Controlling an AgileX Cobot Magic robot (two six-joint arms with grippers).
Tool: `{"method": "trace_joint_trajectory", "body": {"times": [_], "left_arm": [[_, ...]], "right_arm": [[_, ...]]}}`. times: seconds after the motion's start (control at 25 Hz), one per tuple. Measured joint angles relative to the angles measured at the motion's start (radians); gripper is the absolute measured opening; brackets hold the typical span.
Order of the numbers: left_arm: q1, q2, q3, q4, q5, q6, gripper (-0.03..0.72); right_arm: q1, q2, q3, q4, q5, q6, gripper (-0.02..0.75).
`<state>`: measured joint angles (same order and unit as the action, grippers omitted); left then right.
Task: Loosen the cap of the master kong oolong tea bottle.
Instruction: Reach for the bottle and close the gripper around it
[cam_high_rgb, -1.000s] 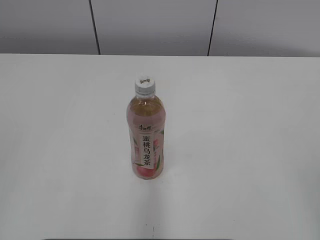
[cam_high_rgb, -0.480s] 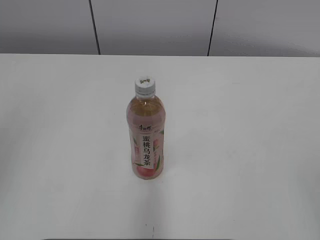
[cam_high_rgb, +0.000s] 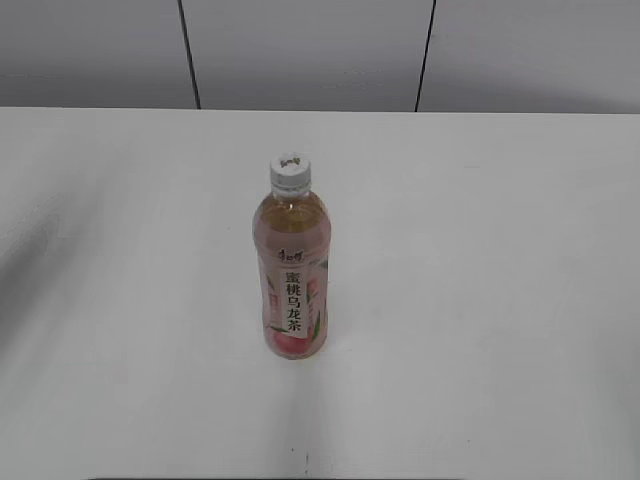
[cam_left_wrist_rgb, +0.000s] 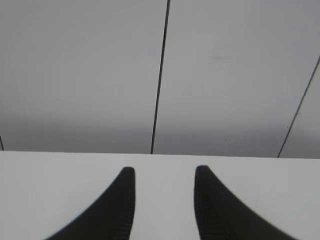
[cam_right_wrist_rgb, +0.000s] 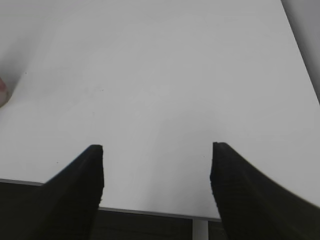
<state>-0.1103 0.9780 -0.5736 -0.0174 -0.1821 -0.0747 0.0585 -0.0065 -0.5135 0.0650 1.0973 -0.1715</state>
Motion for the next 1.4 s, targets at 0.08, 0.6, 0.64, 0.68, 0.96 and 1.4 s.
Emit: {"method": "trace_joint_trajectory", "body": {"times": [0.08, 0.6, 0.64, 0.68, 0.96, 1.4], "left_arm": [[0.000, 0.108, 0.000, -0.003, -0.130, 0.000, 0.245], [0.000, 0.646, 0.000, 0.160, -0.717, -0.030, 0.245], [0.000, 0.689, 0.000, 0.185, -0.766, -0.036, 0.245], [0.000, 0.730, 0.000, 0.226, -0.816, -0.038, 0.245], [0.000, 0.863, -0.001, 0.473, -1.004, -0.104, 0.245], [0.000, 0.863, -0.001, 0.937, -1.021, -0.288, 0.245]], "right_arm": [[0.000, 0.000, 0.000, 0.000, 0.000, 0.000, 0.512], [0.000, 0.000, 0.000, 0.000, 0.000, 0.000, 0.512], [0.000, 0.000, 0.000, 0.000, 0.000, 0.000, 0.512], [0.000, 0.000, 0.000, 0.000, 0.000, 0.000, 0.512], [0.000, 0.000, 0.000, 0.000, 0.000, 0.000, 0.512], [0.000, 0.000, 0.000, 0.000, 0.000, 0.000, 0.512]]}}
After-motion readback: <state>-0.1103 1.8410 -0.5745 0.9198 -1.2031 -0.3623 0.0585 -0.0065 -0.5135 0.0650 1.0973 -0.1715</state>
